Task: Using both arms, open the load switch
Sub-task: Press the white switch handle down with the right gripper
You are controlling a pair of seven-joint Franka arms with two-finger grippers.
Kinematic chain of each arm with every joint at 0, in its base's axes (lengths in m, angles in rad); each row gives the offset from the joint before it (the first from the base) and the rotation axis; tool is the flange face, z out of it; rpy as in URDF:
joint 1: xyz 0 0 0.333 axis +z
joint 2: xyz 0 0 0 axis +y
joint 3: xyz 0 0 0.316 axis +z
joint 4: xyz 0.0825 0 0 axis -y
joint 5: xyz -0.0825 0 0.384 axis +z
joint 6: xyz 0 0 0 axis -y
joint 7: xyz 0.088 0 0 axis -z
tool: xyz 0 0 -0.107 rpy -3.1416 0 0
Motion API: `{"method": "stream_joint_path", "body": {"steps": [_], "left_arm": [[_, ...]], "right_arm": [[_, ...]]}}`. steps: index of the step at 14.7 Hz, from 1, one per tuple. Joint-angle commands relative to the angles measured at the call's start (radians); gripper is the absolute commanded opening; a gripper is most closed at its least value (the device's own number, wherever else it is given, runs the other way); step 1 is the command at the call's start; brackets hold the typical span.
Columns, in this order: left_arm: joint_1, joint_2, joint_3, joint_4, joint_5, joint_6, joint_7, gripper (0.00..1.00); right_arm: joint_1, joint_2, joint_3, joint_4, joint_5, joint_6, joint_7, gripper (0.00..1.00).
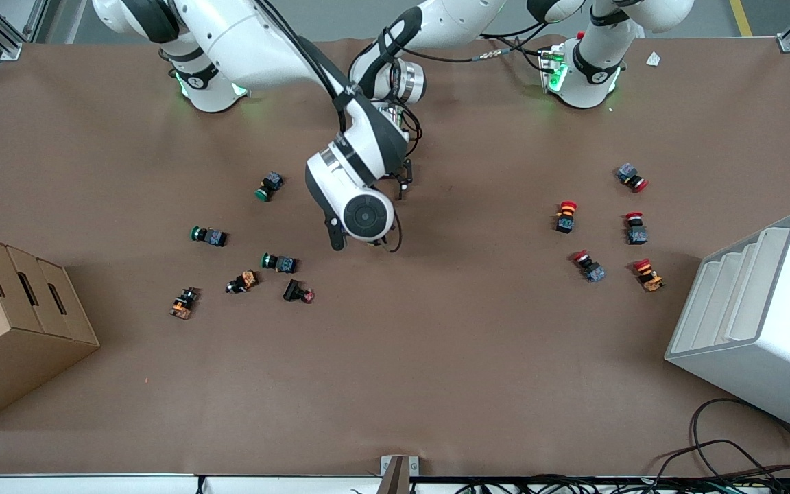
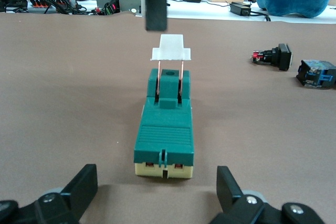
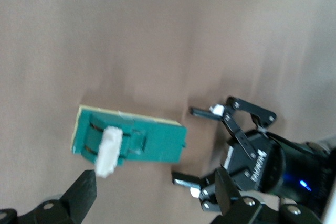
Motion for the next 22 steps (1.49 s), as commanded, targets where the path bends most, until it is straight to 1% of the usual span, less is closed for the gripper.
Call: {"method": "stream_joint_path", "body": {"steps": [1, 4, 6, 8, 10, 12, 15, 18, 22], "left_arm": [[-0.006, 0.013, 0.002, 0.006, 0.02, -0.006, -0.019, 1.0], [-0.006, 0.021, 0.002, 0.007, 0.02, -0.006, -0.017, 1.0], [-0.005, 0.021, 0.002, 0.007, 0.02, -0.006, -0.017, 1.0], [-0.005, 0.02, 0.002, 0.009, 0.02, -0.006, -0.019, 1.0], [-0.003, 0.02, 0.004, 0.009, 0.02, -0.006, -0.019, 1.0], [-0.003, 0.02, 0.004, 0.009, 0.02, -0.006, -0.019, 1.0], [-0.003, 0.02, 0.004, 0.007, 0.02, -0.006, -0.019, 1.0], [-0.003, 0.02, 0.004, 0.009, 0.02, -0.006, -0.021, 1.0], [-0.003, 0.02, 0.004, 0.009, 0.02, -0.006, -0.024, 1.0]], "right_arm": [[0.037, -0.023, 0.003, -0.046, 0.019, 0.001, 0.014, 1.0], [0.035, -0.023, 0.0, -0.056, 0.019, -0.002, 0.016, 1.0], [0.011, -0.026, -0.008, -0.041, 0.022, 0.015, 0.018, 1.0], [-0.02, -0.026, -0.013, 0.002, 0.022, 0.045, 0.013, 1.0], [-0.026, -0.021, -0.014, 0.0, -0.003, 0.049, 0.002, 1.0], [-0.015, -0.012, -0.013, -0.018, -0.038, 0.053, 0.002, 1.0], [0.0, -0.004, -0.011, -0.07, -0.053, 0.059, 0.002, 1.0], [0.02, -0.006, -0.008, -0.098, -0.057, 0.053, 0.001, 1.0], [0.046, -0.021, 0.004, -0.101, -0.049, 0.004, 0.005, 1.0]]}}
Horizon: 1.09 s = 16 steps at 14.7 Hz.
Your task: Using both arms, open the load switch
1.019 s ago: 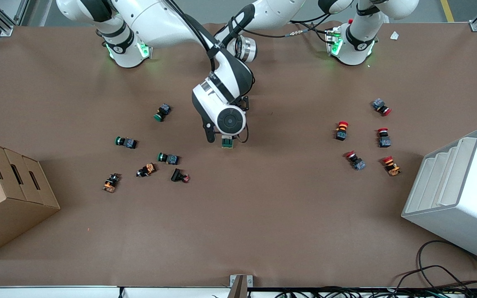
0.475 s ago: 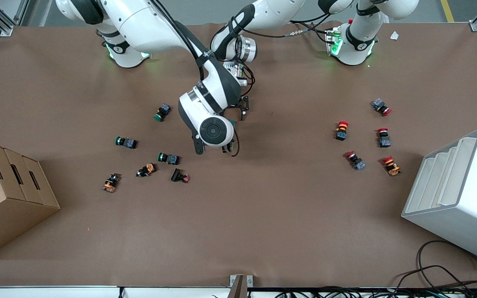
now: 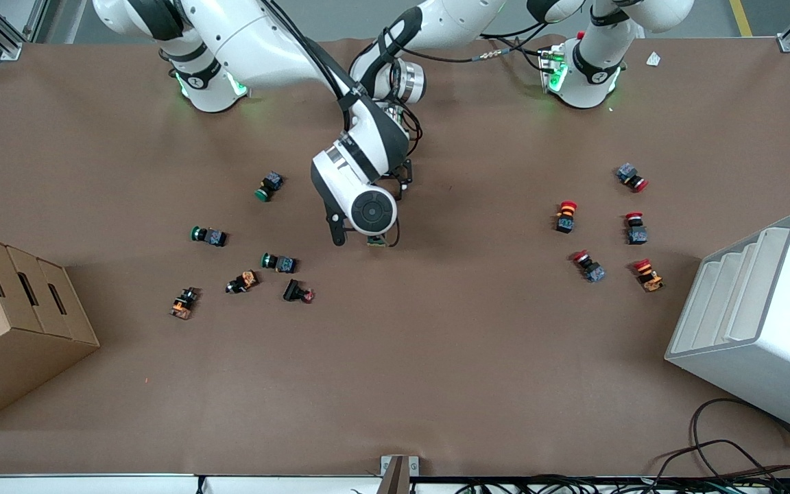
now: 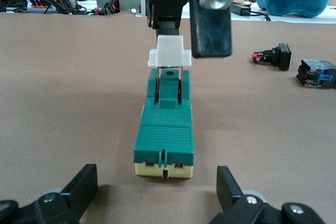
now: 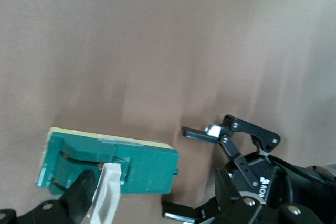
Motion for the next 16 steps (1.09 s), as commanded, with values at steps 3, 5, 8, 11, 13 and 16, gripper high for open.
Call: {"method": "stream_joint_path", "body": {"steps": [3, 5, 8, 11, 13, 16], "left_arm": [[-0.003, 0.019, 0.003, 0.009, 0.02, -0.007, -0.024, 1.0], [-0.003, 0.019, 0.003, 0.009, 0.02, -0.005, -0.024, 1.0], [-0.003, 0.021, 0.003, 0.009, 0.02, -0.005, -0.024, 1.0], [-0.003, 0.021, 0.003, 0.009, 0.02, -0.005, -0.024, 1.0], [-0.003, 0.018, 0.003, 0.007, 0.02, -0.005, -0.022, 1.0], [0.0, 0.008, 0.002, 0.012, 0.014, -0.004, -0.011, 1.0]], "right_arm": [[0.066, -0.035, 0.01, -0.059, -0.006, -0.028, 0.006, 1.0], [0.089, -0.035, 0.01, -0.097, -0.006, -0.022, 0.006, 1.0], [0.101, -0.035, 0.01, -0.136, -0.006, -0.004, 0.006, 1.0], [0.034, -0.104, 0.001, -0.122, -0.014, -0.016, -0.052, 1.0], [-0.058, -0.18, -0.004, -0.116, -0.018, -0.046, -0.2, 1.0], [-0.226, -0.3, -0.004, -0.107, -0.107, -0.056, -0.499, 1.0]]}}
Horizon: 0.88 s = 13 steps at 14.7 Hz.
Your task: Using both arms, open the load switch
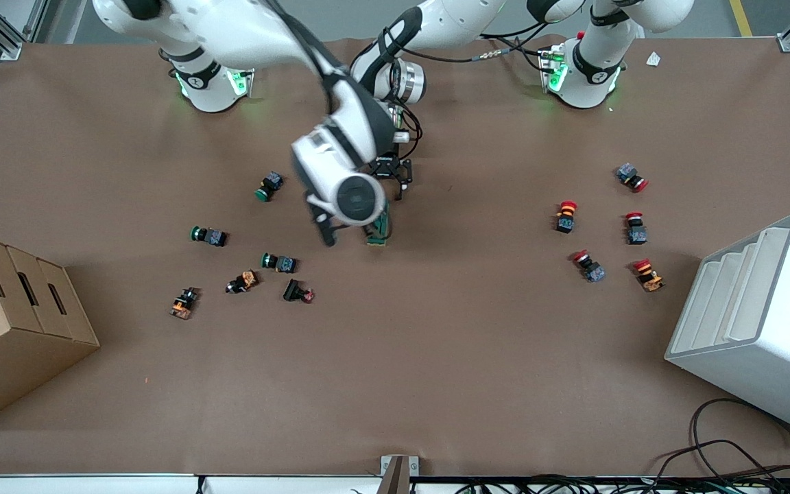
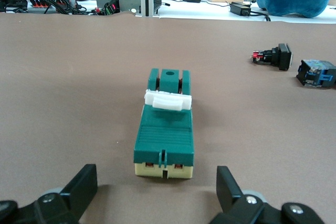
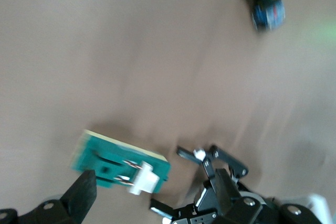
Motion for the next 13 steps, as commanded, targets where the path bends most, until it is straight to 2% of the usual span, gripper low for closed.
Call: {"method": "stream_joint_path", "body": {"steps": [1, 3, 6, 10, 13], "left_arm": [[0.0, 0.007, 0.0, 0.014, 0.009, -0.004, -0.011, 1.0], [0.003, -0.007, -0.003, 0.017, 0.002, 0.005, -0.01, 1.0], [0.006, -0.01, -0.017, 0.06, -0.061, 0.007, 0.013, 1.0], [0.015, -0.059, -0.049, 0.141, -0.279, 0.016, 0.191, 1.0], [0.037, -0.128, -0.049, 0.212, -0.484, 0.038, 0.384, 1.0]], "right_arm": [[-0.158, -0.146, 0.022, -0.059, -0.099, -0.028, -0.293, 1.0], [-0.247, -0.174, 0.022, -0.059, -0.191, -0.022, -0.534, 1.0], [-0.388, -0.2, 0.022, -0.058, -0.219, -0.002, -0.914, 1.0], [-0.571, -0.252, 0.022, -0.056, -0.232, 0.001, -1.42, 1.0], [-0.677, -0.272, 0.022, -0.007, -0.287, -0.025, -1.663, 1.0]]}}
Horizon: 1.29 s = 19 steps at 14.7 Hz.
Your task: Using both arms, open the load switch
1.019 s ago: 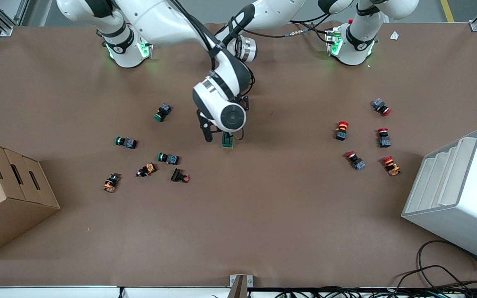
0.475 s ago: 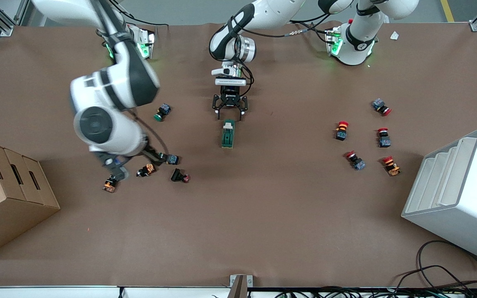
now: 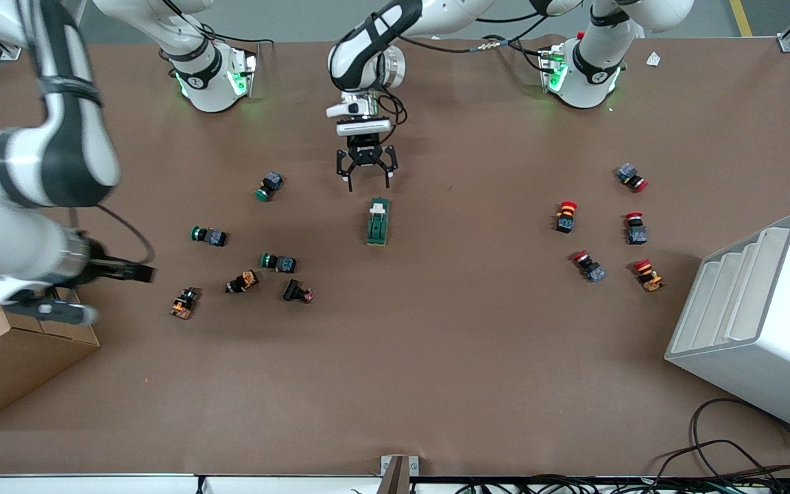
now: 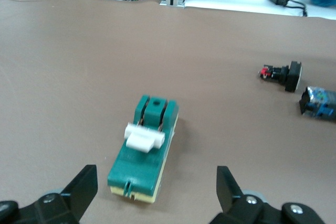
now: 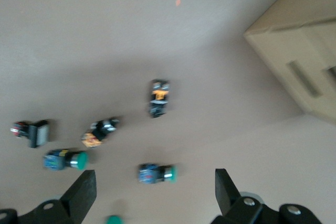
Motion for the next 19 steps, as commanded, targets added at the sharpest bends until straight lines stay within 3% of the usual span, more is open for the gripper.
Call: {"method": "stream_joint_path", "body": {"steps": [1, 6, 12, 14, 17, 19], "left_arm": [[0.047, -0.088, -0.008, 0.045, -0.184, 0.024, 0.198, 1.0], [0.223, -0.315, 0.001, 0.119, -0.673, 0.009, 0.747, 1.0], [0.544, -0.537, -0.005, 0.12, -0.932, -0.057, 1.191, 1.0], [0.631, -0.567, -0.005, 0.148, -1.028, -0.066, 1.387, 1.0], [0.743, -0.574, -0.001, 0.238, -1.128, -0.18, 1.634, 1.0], [0.762, -0.603, 0.025, 0.251, -1.164, -0.218, 1.788, 1.0]], "right_arm": [[-0.098, -0.044, 0.026, 0.024, -0.036, -0.029, -0.199, 1.0], [-0.138, -0.04, 0.025, 0.15, -0.059, -0.063, -0.263, 1.0], [-0.18, -0.043, 0.036, 0.201, -0.024, -0.228, -0.252, 1.0], [-0.184, -0.049, 0.031, 0.201, -0.017, -0.302, -0.251, 1.0], [-0.19, -0.107, 0.031, 0.188, 0.002, -0.321, -0.263, 1.0], [-0.189, -0.17, 0.029, 0.133, 0.002, -0.336, -0.266, 1.0]]}}
